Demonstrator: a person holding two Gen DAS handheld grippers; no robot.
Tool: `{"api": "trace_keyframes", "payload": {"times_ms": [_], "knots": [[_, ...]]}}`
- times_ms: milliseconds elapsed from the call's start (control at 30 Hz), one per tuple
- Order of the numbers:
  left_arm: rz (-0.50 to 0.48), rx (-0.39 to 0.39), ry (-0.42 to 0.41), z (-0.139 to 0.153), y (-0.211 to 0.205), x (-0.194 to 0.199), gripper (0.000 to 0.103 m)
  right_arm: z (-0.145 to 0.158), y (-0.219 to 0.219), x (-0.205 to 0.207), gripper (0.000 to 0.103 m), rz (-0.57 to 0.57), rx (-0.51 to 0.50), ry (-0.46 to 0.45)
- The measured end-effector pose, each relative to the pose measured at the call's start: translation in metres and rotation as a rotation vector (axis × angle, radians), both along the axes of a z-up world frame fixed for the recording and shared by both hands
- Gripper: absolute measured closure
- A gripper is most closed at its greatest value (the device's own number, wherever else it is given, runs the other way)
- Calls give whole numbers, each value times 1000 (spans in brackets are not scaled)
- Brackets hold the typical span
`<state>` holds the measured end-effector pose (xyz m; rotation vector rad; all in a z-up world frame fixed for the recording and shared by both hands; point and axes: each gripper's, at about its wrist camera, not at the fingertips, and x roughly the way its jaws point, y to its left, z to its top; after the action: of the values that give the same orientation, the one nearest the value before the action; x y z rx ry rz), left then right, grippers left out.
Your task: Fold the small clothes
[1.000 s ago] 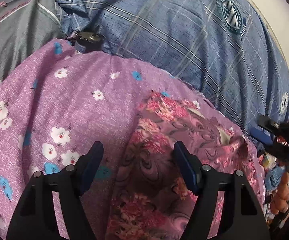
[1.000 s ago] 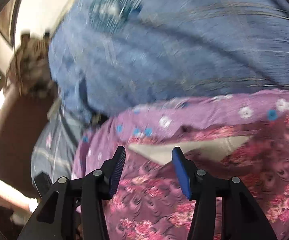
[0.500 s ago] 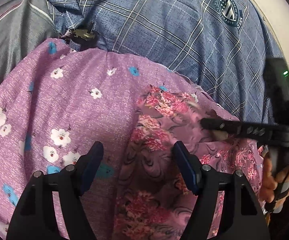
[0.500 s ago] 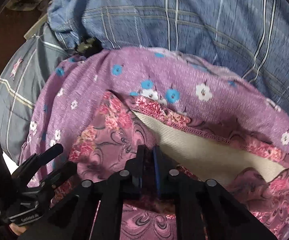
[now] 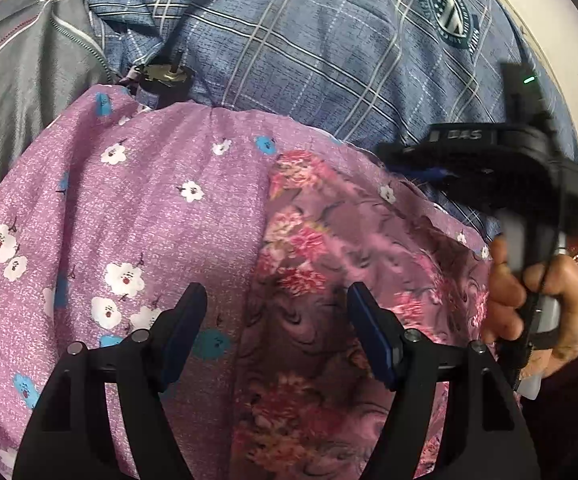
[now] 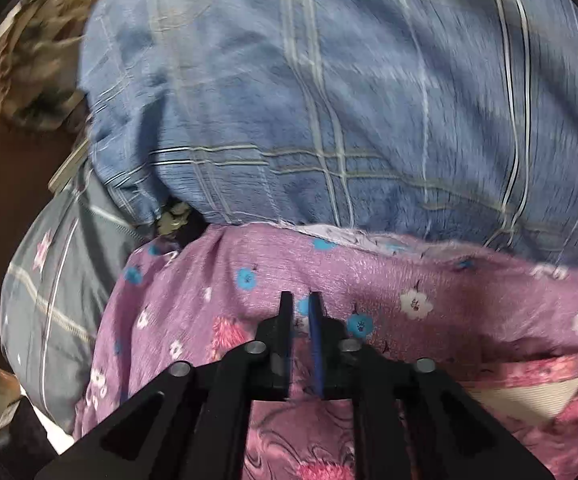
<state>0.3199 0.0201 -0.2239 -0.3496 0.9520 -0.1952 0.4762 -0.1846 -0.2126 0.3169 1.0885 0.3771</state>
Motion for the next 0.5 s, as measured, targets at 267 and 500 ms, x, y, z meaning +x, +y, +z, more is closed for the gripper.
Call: {"api": "trace_keyframes", "payload": {"times_ms": [267, 500], "knots": [[-63, 20, -100, 19, -14, -11, 31, 26, -90, -62, 51, -158, 210, -93], [-204, 131, -66, 6, -61, -18, 31, 28, -221, -85, 49, -379, 36, 20]]}}
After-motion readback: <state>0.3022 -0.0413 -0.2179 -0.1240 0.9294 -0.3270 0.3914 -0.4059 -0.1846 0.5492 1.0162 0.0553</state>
